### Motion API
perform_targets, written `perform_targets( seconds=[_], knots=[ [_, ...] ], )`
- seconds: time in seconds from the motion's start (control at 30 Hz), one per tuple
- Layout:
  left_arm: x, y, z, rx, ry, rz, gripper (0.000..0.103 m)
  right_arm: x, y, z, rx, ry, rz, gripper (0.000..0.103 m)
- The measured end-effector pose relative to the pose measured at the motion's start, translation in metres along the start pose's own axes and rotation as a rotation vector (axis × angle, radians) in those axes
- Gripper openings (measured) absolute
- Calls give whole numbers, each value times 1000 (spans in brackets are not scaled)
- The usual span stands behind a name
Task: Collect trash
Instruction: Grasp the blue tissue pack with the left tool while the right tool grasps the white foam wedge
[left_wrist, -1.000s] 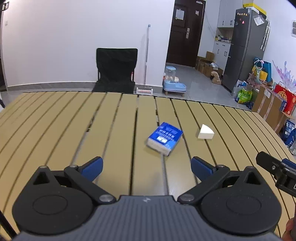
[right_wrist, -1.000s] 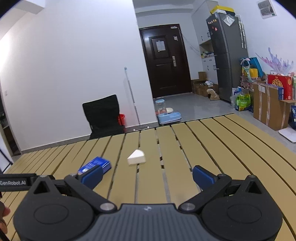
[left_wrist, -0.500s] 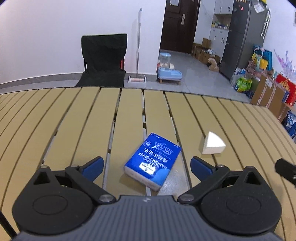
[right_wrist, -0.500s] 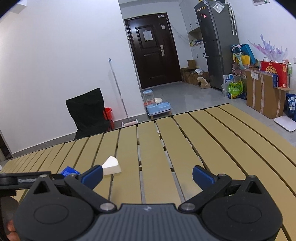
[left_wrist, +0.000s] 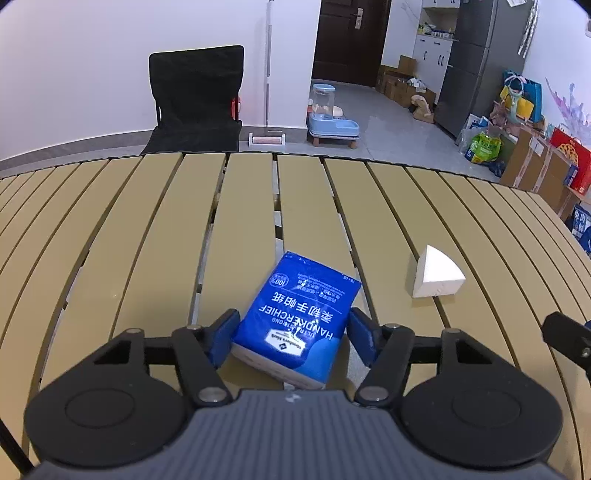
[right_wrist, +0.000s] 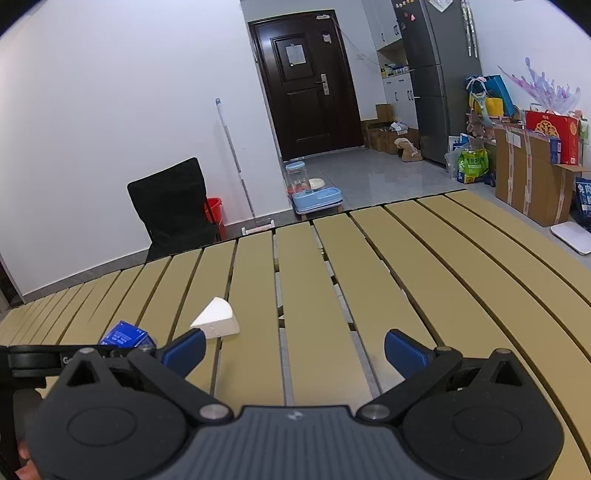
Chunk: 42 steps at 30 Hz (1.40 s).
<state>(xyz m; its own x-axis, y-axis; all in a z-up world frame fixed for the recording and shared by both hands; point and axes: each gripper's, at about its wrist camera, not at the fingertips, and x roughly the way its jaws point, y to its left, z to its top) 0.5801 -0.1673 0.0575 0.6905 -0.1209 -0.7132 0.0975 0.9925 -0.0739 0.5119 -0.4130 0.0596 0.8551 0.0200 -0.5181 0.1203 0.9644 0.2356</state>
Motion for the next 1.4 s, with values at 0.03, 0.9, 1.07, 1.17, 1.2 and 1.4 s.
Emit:
perform_targets(
  seconds=[0.03,0.9,1.07,1.17,1.2,1.4],
  knots=[
    [-2,2,0,-3,-6,4,64,1,3,1,-8,2,3,103],
    [-30,87,-1,-100,-115,51,64,91,82,12,-154,119,-4,51],
    [-32,87,-3,-104,-131,42,64,90,86,11,-177,126,-5,37],
    [-32,87,-3,-100,-134,48,64,88,86,10,-177,118,-6,32],
    [-33,87,-2,-101,-137,49,64,86,85,10,-164,115,-1,31],
    [-47,84,-6,-94,-145,64,64,64,78,8,-159,103,33,29]
  ],
)
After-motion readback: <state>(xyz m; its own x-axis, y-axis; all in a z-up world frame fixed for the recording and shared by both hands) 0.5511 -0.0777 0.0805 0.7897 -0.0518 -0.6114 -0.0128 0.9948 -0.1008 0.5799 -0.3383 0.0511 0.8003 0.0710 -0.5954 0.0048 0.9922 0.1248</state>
